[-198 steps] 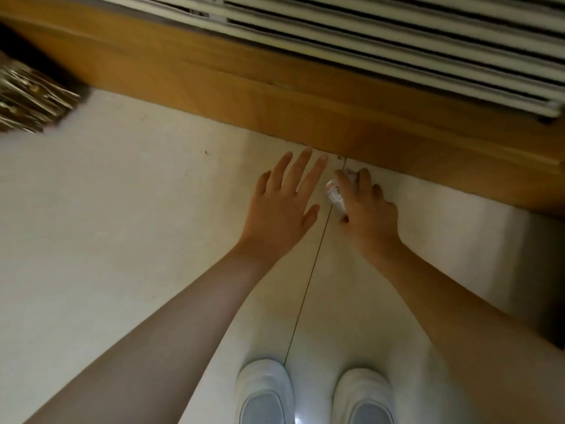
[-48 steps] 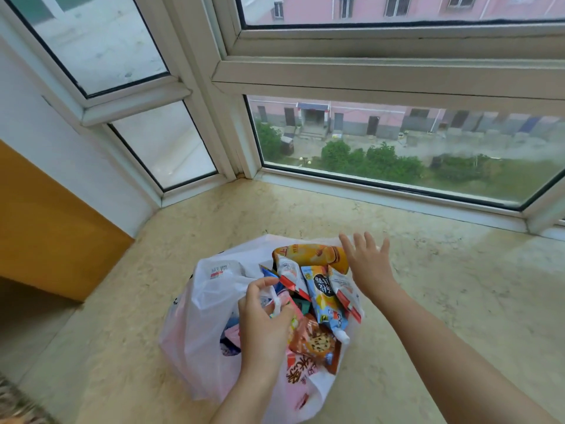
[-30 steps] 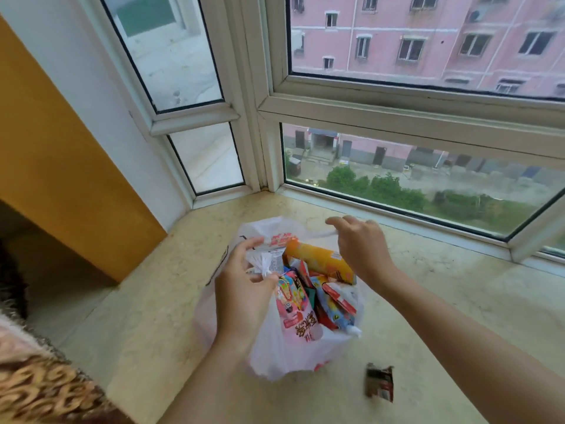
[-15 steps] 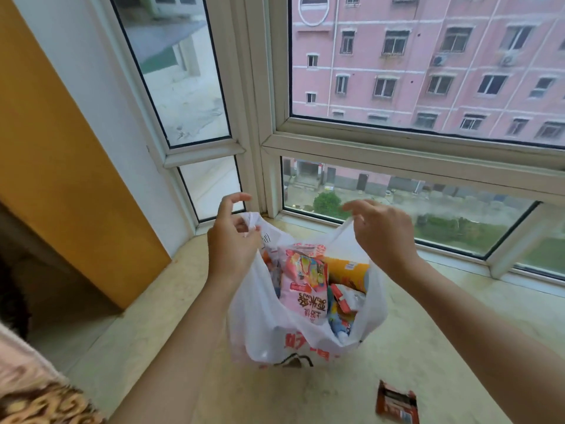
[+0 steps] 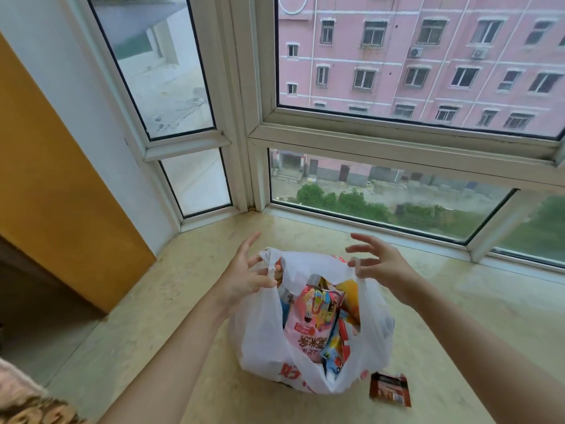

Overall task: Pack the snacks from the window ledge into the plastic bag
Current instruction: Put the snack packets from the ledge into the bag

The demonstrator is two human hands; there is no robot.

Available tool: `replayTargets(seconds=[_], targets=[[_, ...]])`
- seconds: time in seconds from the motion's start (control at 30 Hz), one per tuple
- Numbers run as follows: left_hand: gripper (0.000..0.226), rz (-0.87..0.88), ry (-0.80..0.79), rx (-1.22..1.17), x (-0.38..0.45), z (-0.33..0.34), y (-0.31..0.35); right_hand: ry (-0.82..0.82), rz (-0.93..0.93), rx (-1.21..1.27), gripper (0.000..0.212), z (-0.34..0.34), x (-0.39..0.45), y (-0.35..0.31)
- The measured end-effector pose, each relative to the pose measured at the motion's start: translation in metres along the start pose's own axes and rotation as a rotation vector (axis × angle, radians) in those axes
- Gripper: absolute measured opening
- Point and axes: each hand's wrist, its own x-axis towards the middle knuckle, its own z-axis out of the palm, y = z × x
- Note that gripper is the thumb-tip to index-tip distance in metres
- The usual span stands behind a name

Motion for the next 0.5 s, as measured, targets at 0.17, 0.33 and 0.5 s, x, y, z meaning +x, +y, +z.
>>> replayTargets(seconds=[0.17, 0.33, 0.5], targets=[[0.099, 0.117, -0.061, -0.033, -0.001, 0.01, 0.011, 0.032, -0.053, 0.129, 0.076, -0.004, -0.015, -0.006], [0.094, 0.233, -0.093, 0.017, -0.003, 0.012, 0.044, 0.063, -0.2, 0.179, 0.073, -0.009, -0.027, -0.041], [0.092, 0.341, -0.034, -0.051, 0.0, -0.006, 0.066, 0.09, -0.281, 0.246, 0.065, -0.011, -0.03, -0.059]])
